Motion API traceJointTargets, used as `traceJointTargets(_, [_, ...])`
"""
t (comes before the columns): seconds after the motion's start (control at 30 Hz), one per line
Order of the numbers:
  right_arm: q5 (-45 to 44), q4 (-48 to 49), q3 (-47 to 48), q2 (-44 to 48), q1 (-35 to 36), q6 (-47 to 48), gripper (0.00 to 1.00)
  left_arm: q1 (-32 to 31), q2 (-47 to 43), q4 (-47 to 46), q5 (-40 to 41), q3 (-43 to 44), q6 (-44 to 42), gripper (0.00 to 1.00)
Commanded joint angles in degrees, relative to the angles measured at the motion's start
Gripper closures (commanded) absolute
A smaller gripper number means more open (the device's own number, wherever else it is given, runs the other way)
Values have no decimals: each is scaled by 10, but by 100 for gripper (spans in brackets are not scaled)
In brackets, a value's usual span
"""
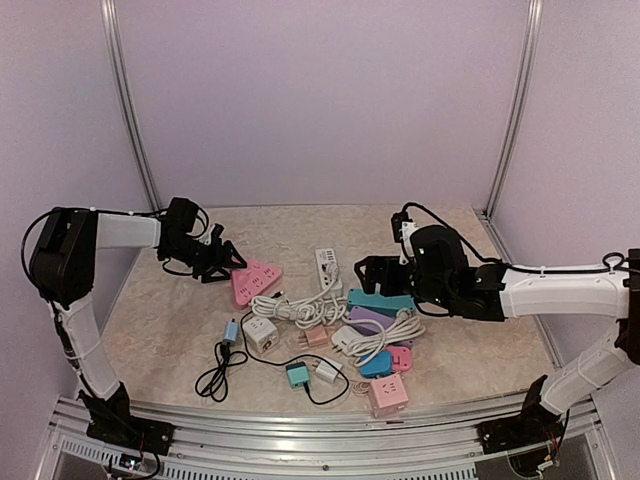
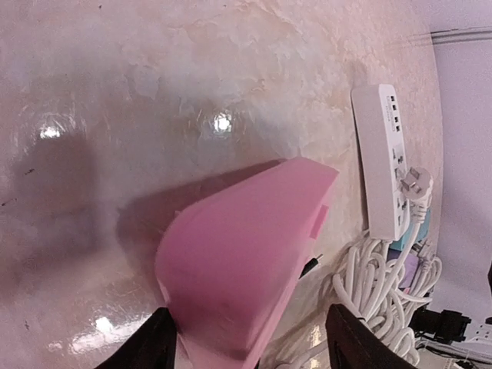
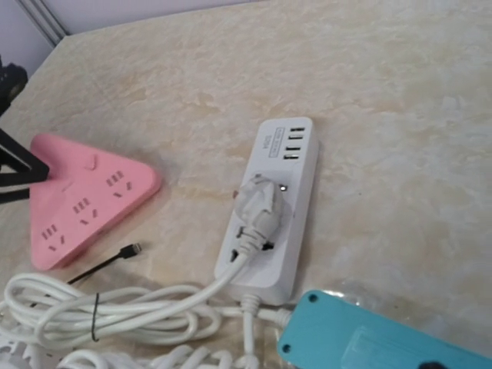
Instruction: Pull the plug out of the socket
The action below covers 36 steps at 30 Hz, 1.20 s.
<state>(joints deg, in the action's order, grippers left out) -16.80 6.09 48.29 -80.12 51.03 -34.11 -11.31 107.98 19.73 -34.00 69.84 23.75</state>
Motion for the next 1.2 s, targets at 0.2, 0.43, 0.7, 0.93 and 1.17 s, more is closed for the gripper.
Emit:
traceJointTargets(0.2, [10, -5, -6, 26, -17, 32, 3, 9, -23, 11, 105, -12, -2, 1])
traceJointTargets(0.43, [90, -4, -3, 21, -91, 111, 0, 29, -109, -37, 194, -51, -13, 1])
traceJointTargets(0.7, [162, 32, -34, 25, -249, 211, 0, 118, -219, -99, 256, -85, -21, 1])
traceJointTargets(0.93, [224, 146, -132, 62, -416, 230, 0, 194, -349, -253, 299, -247, -86, 1])
traceJointTargets(1.17, [198, 330, -278, 140, -496, 246, 0, 206, -465, -456, 315, -439, -117, 1])
